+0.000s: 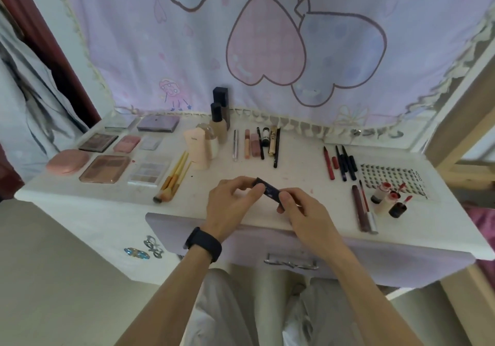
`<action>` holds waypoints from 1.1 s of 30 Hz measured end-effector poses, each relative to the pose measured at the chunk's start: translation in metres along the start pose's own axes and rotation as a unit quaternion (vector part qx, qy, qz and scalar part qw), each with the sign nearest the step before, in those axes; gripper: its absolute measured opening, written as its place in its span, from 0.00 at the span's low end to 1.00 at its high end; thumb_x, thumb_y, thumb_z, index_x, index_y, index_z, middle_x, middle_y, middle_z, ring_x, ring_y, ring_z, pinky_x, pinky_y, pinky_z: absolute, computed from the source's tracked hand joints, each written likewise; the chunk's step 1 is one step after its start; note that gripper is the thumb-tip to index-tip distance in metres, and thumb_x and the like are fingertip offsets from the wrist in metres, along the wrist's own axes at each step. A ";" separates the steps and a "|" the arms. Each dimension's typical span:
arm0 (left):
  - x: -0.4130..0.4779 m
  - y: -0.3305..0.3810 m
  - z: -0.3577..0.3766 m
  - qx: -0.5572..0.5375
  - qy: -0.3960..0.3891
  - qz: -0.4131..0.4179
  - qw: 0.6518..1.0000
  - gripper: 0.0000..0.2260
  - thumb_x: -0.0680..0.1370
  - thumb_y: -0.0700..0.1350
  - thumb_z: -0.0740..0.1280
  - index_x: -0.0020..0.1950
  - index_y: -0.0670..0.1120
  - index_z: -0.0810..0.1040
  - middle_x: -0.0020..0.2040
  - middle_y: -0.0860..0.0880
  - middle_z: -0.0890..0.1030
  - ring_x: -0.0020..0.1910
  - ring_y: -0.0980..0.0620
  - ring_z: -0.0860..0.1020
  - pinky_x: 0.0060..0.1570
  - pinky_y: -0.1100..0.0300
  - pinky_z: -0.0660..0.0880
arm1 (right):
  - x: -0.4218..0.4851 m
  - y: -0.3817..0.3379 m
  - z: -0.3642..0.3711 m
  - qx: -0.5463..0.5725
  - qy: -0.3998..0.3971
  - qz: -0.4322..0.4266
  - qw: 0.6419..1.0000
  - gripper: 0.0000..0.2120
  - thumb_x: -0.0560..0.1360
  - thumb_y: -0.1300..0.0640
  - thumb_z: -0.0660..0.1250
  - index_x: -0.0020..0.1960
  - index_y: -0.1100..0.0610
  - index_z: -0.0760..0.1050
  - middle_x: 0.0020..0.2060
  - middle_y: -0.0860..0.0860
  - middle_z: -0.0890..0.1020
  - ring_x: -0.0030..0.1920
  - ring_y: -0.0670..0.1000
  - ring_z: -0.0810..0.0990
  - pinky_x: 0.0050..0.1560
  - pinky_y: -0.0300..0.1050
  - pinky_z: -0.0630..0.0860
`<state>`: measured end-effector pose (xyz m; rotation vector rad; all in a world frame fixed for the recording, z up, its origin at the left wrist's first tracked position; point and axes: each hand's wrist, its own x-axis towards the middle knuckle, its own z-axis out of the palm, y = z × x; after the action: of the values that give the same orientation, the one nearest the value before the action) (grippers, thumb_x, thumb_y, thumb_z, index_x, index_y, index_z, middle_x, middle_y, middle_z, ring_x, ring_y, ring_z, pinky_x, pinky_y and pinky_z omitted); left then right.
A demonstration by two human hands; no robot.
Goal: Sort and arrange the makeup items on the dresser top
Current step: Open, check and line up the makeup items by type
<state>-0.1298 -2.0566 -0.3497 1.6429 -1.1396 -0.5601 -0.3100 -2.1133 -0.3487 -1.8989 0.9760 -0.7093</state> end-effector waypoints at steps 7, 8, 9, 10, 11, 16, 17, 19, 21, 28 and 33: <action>-0.009 0.002 0.014 0.193 -0.018 0.064 0.979 0.14 0.76 0.60 0.47 0.38 0.58 0.68 0.34 0.55 0.76 0.40 0.57 0.72 0.52 0.56 0.63 | 0.009 0.001 0.000 -0.004 -0.007 0.016 1.000 0.14 0.83 0.40 0.55 0.45 0.43 0.73 0.31 0.41 0.76 0.30 0.41 0.70 0.32 0.36 0.67; -0.009 0.002 0.015 0.203 -0.016 0.069 0.977 0.16 0.78 0.60 0.46 0.37 0.56 0.67 0.32 0.54 0.73 0.38 0.56 0.71 0.50 0.56 0.63 | 0.010 0.001 -0.001 -0.005 -0.014 0.017 1.000 0.14 0.83 0.40 0.55 0.45 0.44 0.73 0.31 0.41 0.76 0.30 0.42 0.69 0.33 0.36 0.67; -0.009 0.001 0.016 0.205 -0.015 0.069 0.976 0.18 0.79 0.61 0.45 0.36 0.54 0.66 0.30 0.53 0.71 0.35 0.55 0.70 0.46 0.58 0.63 | 0.010 0.002 -0.001 -0.007 -0.021 0.015 1.000 0.14 0.84 0.41 0.54 0.46 0.45 0.73 0.31 0.42 0.76 0.30 0.43 0.70 0.34 0.37 0.68; -0.009 0.000 0.016 0.200 -0.013 0.065 0.978 0.20 0.79 0.62 0.45 0.35 0.53 0.66 0.28 0.53 0.69 0.32 0.54 0.68 0.42 0.60 0.62 | 0.009 0.002 -0.001 -0.010 -0.023 0.010 1.000 0.14 0.84 0.42 0.54 0.47 0.46 0.72 0.32 0.44 0.76 0.31 0.45 0.71 0.34 0.39 0.69; -0.008 -0.002 0.017 0.195 -0.006 0.058 0.979 0.23 0.78 0.62 0.46 0.33 0.50 0.66 0.26 0.52 0.68 0.29 0.53 0.66 0.37 0.61 0.60 | 0.007 0.003 0.000 -0.014 -0.020 0.002 1.000 0.14 0.84 0.43 0.53 0.47 0.48 0.72 0.33 0.47 0.77 0.32 0.48 0.73 0.36 0.43 0.71; -0.008 -0.005 0.020 0.172 0.027 0.029 0.984 0.27 0.75 0.64 0.46 0.28 0.44 0.65 0.22 0.49 0.66 0.24 0.54 0.62 0.27 0.59 0.60 | 0.002 0.005 0.007 0.005 0.040 -0.011 0.999 0.15 0.86 0.49 0.53 0.45 0.53 0.70 0.31 0.53 0.74 0.29 0.51 0.68 0.33 0.50 0.69; -0.008 -0.006 0.018 0.142 0.044 0.026 0.989 0.26 0.75 0.64 0.46 0.28 0.47 0.66 0.22 0.52 0.66 0.24 0.54 0.63 0.26 0.63 0.58 | 0.005 0.006 0.004 0.037 0.058 0.008 0.998 0.15 0.86 0.50 0.53 0.45 0.55 0.71 0.30 0.50 0.72 0.29 0.48 0.66 0.33 0.48 0.67; -0.008 -0.010 0.014 0.083 0.072 0.021 0.994 0.26 0.76 0.66 0.47 0.31 0.48 0.68 0.23 0.57 0.68 0.26 0.56 0.66 0.28 0.66 0.63 | 0.009 0.009 -0.002 0.096 0.069 0.031 0.992 0.16 0.86 0.51 0.54 0.46 0.58 0.71 0.28 0.45 0.70 0.29 0.47 0.64 0.33 0.48 0.64; -0.008 -0.011 0.011 0.071 0.072 0.021 0.995 0.28 0.76 0.68 0.46 0.34 0.48 0.72 0.25 0.55 0.71 0.28 0.56 0.68 0.30 0.66 0.64 | 0.008 0.011 -0.001 0.092 0.060 0.015 0.994 0.15 0.86 0.50 0.55 0.45 0.57 0.72 0.30 0.44 0.71 0.30 0.47 0.64 0.33 0.46 0.64; -0.010 -0.004 0.010 0.114 0.046 0.027 0.992 0.24 0.75 0.72 0.44 0.42 0.58 0.72 0.35 0.57 0.79 0.30 0.58 0.73 0.31 0.63 0.63 | 0.001 0.003 0.003 0.174 0.052 0.005 0.983 0.16 0.79 0.41 0.59 0.51 0.53 0.76 0.36 0.47 0.81 0.26 0.46 0.66 0.26 0.36 0.65; -0.009 -0.004 0.010 0.085 0.054 0.008 0.995 0.16 0.79 0.66 0.50 0.48 0.58 0.71 0.38 0.64 0.82 0.30 0.62 0.74 0.33 0.61 0.65 | -0.004 -0.003 -0.001 0.228 0.046 0.017 0.972 0.14 0.79 0.45 0.62 0.54 0.55 0.76 0.40 0.51 0.85 0.25 0.49 0.68 0.24 0.37 0.67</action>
<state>-0.1403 -2.0535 -0.3584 1.7859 -1.1439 -0.3666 -0.3121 -2.1091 -0.3463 -1.4542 0.8155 -0.9205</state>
